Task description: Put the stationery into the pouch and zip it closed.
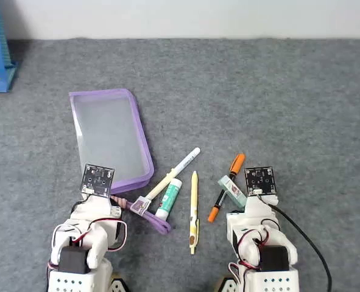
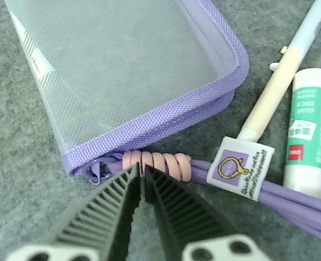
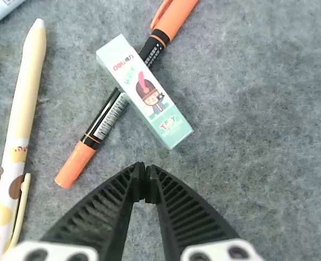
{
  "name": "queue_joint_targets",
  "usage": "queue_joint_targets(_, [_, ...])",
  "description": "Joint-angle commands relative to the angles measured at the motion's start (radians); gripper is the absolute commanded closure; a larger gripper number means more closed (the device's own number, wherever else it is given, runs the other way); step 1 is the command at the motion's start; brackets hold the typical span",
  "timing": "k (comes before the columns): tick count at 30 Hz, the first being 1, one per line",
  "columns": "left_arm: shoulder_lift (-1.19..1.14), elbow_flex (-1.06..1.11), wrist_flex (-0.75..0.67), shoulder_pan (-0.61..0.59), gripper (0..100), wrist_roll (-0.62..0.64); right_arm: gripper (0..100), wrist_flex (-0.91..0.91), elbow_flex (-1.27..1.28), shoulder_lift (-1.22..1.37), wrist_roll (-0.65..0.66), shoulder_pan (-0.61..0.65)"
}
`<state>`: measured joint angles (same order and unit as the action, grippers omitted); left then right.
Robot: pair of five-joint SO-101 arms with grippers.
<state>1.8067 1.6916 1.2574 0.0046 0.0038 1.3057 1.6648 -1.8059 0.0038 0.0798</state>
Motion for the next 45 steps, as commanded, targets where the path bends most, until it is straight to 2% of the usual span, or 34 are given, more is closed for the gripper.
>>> queue_joint_targets(1, [0.015,-0.008,0.005,-0.005,99,-0.003,99.0,0.002,0.018,-0.007,0.009,-0.008])
queue_joint_targets(16, [0.015,-0.012,0.005,-0.006,99,-0.006,99.0,0.002,0.018,-0.007,0.009,-0.008])
queue_joint_targets(21, [0.015,-0.096,0.034,-0.035,98,-0.008,99.0,0.002,0.018,-0.007,0.009,-0.008])
queue_joint_targets(25, [0.015,-0.179,0.034,-0.210,98,-0.008,99.0,0.002,0.018,-0.007,0.009,-0.008])
queue_joint_targets(31, [0.015,-0.222,0.023,-0.643,98,-0.006,99.0,0.002,0.018,-0.007,0.009,-0.007])
queue_joint_targets(33, [0.015,-0.213,0.000,-0.735,98,-0.018,99.0,0.002,0.018,-0.007,0.009,-0.007])
queue_joint_targets(37, [0.015,-0.153,-0.003,-0.842,98,-0.160,99.0,0.002,0.018,-0.007,0.003,-0.004])
queue_joint_targets(42, [0.015,-0.076,-0.009,-0.908,98,-0.189,99.0,0.002,0.018,-0.007,0.015,-0.016])
queue_joint_targets(43, [0.015,-0.074,-0.009,-0.913,98,-0.210,99.0,-0.002,0.015,-0.008,0.035,-0.031])
queue_joint_targets(45, [0.015,-0.071,-0.003,-0.913,98,-0.241,99.0,-0.030,-0.015,-0.008,0.161,-0.028])
